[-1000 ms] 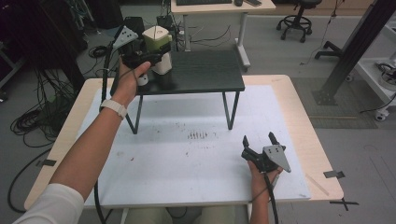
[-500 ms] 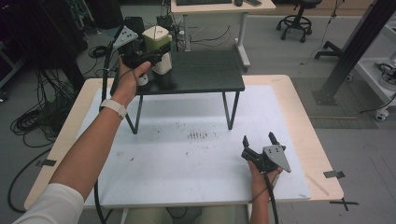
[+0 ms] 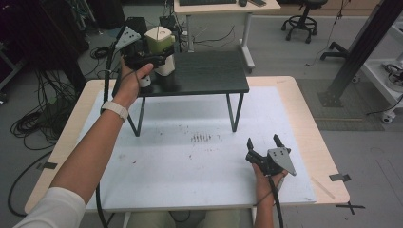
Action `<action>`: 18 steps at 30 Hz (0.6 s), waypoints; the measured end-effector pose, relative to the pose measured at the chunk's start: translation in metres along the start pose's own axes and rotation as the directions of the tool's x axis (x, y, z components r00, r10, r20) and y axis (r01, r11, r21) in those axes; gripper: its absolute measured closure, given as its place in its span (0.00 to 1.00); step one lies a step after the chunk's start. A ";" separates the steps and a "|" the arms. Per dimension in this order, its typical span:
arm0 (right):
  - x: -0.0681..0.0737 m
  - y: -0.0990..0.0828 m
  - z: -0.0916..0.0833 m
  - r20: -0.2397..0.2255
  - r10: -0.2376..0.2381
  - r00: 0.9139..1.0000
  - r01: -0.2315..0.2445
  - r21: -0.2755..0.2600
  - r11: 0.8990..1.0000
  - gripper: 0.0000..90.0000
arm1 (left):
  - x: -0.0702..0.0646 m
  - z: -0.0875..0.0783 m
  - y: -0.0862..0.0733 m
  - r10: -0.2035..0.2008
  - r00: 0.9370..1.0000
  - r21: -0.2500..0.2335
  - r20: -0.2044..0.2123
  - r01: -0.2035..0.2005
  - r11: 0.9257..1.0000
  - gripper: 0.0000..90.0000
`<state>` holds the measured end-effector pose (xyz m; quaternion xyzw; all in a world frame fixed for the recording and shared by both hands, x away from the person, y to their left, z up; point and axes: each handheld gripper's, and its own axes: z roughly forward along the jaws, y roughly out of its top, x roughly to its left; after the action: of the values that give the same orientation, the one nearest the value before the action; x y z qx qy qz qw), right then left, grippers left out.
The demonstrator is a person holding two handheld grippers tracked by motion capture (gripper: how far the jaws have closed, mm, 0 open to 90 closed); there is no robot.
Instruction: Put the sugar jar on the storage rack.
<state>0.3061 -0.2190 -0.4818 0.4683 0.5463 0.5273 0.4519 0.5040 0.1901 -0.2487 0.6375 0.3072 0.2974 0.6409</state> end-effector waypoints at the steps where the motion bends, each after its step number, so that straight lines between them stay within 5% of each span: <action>1: 0.000 0.000 0.000 0.000 0.000 1.000 0.000 0.000 1.000 0.08 | 0.000 0.000 0.000 0.000 1.000 -0.001 -0.001 0.000 1.000 0.10; 18: 0.000 0.000 0.000 -0.001 0.006 1.000 -0.006 0.001 1.000 0.08 | -0.002 -0.003 0.000 0.001 0.999 -0.001 -0.035 -0.001 1.000 0.00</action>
<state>0.3062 -0.2193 -0.4818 0.4699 0.5454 0.5286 0.4498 0.5002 0.1907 -0.2485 0.6321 0.3182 0.3089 0.6355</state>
